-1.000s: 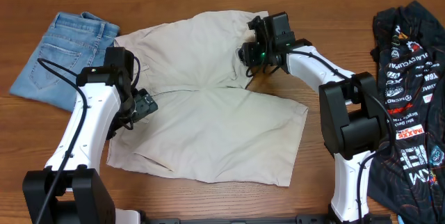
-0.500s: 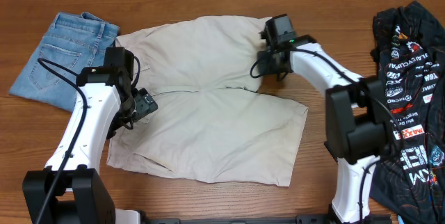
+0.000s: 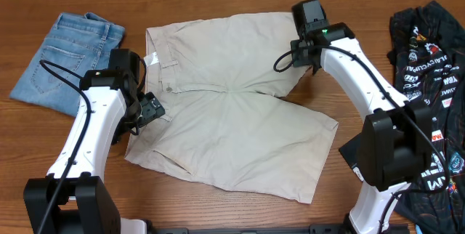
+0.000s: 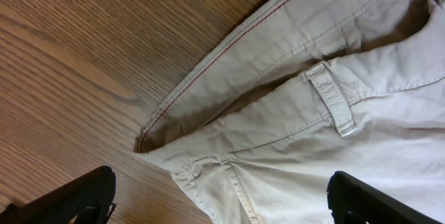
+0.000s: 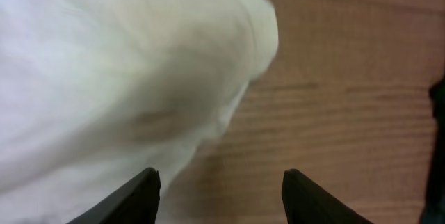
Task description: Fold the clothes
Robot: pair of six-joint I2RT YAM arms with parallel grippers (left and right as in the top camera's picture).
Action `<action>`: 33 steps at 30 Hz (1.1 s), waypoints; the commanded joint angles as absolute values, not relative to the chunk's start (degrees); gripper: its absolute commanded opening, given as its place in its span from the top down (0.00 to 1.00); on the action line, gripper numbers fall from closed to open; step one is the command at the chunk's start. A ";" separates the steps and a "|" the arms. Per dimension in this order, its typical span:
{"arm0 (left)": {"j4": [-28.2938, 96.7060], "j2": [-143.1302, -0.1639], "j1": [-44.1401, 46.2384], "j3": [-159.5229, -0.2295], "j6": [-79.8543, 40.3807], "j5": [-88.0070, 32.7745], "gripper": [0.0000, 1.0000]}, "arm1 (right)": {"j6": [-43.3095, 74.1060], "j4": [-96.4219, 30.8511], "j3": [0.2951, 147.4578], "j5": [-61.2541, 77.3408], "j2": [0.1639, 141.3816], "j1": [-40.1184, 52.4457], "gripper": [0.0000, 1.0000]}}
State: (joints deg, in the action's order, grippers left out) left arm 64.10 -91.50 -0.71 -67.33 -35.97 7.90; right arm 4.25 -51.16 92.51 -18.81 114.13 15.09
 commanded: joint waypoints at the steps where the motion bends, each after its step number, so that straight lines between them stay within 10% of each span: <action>1: 64.01 -90.98 -0.30 -67.92 -34.70 7.88 0.00 | 4.73 -54.30 92.97 -18.74 114.89 14.26 0.39; 26: 63.83 -90.98 -0.30 -67.92 -34.68 7.86 0.00 | 1.43 -26.37 79.77 12.16 120.16 9.15 0.35; 33: 63.81 -90.98 -0.30 -67.92 -34.68 7.86 0.00 | 1.52 -25.98 79.77 10.35 120.16 9.15 0.96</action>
State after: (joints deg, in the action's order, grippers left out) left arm 63.86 -91.50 -0.71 -67.33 -35.79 7.88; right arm 1.37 -26.13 79.81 10.22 119.66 9.04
